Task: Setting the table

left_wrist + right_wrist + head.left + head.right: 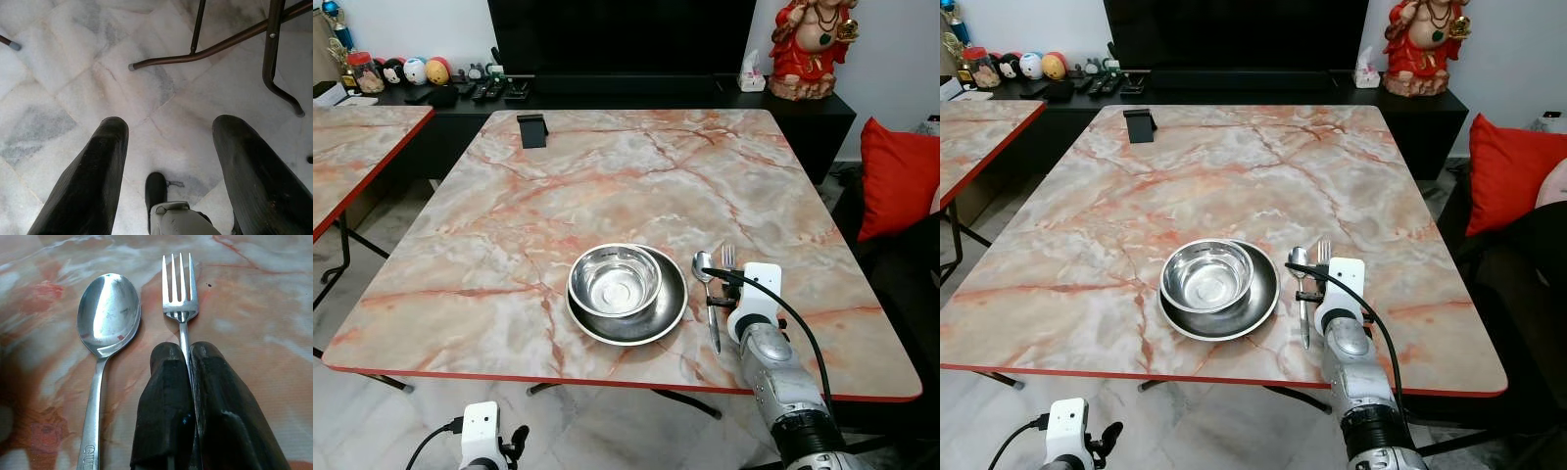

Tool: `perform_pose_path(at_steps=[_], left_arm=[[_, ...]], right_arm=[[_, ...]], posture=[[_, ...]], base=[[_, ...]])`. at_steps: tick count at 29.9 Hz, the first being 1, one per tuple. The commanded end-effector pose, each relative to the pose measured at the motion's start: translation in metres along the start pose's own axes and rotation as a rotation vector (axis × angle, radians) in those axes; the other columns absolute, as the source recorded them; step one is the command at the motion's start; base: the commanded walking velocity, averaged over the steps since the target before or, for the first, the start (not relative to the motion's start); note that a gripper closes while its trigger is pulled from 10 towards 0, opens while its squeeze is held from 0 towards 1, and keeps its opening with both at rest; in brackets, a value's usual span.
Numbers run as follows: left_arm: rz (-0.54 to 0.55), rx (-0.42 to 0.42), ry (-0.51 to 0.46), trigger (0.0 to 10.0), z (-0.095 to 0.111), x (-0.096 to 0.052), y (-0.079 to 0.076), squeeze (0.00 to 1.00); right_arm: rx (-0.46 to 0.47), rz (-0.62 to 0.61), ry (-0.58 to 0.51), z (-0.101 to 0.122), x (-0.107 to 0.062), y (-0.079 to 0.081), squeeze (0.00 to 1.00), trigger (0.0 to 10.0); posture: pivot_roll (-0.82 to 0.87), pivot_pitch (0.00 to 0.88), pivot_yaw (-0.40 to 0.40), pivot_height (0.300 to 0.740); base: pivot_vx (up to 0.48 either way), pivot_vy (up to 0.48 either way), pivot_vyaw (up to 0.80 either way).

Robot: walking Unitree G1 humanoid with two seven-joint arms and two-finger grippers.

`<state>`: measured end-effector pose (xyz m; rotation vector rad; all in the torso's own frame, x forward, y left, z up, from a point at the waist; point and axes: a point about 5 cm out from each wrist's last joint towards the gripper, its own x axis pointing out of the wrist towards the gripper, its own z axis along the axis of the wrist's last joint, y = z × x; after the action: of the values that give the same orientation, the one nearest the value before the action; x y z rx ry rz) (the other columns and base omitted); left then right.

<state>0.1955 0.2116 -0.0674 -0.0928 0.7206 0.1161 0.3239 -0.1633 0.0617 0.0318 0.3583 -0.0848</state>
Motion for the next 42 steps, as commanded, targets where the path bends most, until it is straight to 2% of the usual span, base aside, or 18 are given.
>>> perform_pose_path(at_steps=[1,15,16,17,18,42], left_arm=[[0.008,-0.010,0.003,10.0,-0.0007,-0.0004,0.0021,0.00],[0.003,-0.008,0.003,10.0,-0.0002,0.0000,0.0010,0.00],[0.003,-0.009,0.003,10.0,-0.0003,-0.0001,0.0010,0.00],[0.004,-0.009,0.004,10.0,-0.0003,-0.0001,0.0010,0.00],[0.004,-0.009,0.004,10.0,-0.0006,-0.0002,0.0012,0.00],[0.009,-0.012,0.006,10.0,-0.0013,-0.0005,0.0019,0.00]], right_arm=[[-0.006,0.002,0.017,-0.0018,0.0013,0.0010,0.00,10.0],[-0.009,-0.013,0.022,-0.0032,0.0026,-0.0035,0.00,10.0],[-0.007,-0.011,0.023,-0.0038,0.0026,-0.0031,0.05,10.0],[-0.006,-0.009,0.025,-0.0043,0.0025,-0.0027,0.05,10.0],[-0.005,-0.008,0.025,-0.0046,0.0023,-0.0023,0.79,10.0],[0.010,0.004,0.023,-0.0031,0.0021,0.0016,0.80,10.0]], posture=[[-0.06,0.000,0.018,0.740],[-0.06,0.000,0.019,0.740],[-0.06,0.000,0.019,0.740],[-0.06,0.000,0.018,0.740],[-0.06,0.000,0.018,0.740],[-0.05,0.000,0.017,0.740]], base=[[0.000,0.000,0.00],[0.000,0.000,0.00],[0.000,0.000,0.00],[0.000,0.000,0.00],[0.000,0.000,0.00],[0.000,0.000,0.00]])
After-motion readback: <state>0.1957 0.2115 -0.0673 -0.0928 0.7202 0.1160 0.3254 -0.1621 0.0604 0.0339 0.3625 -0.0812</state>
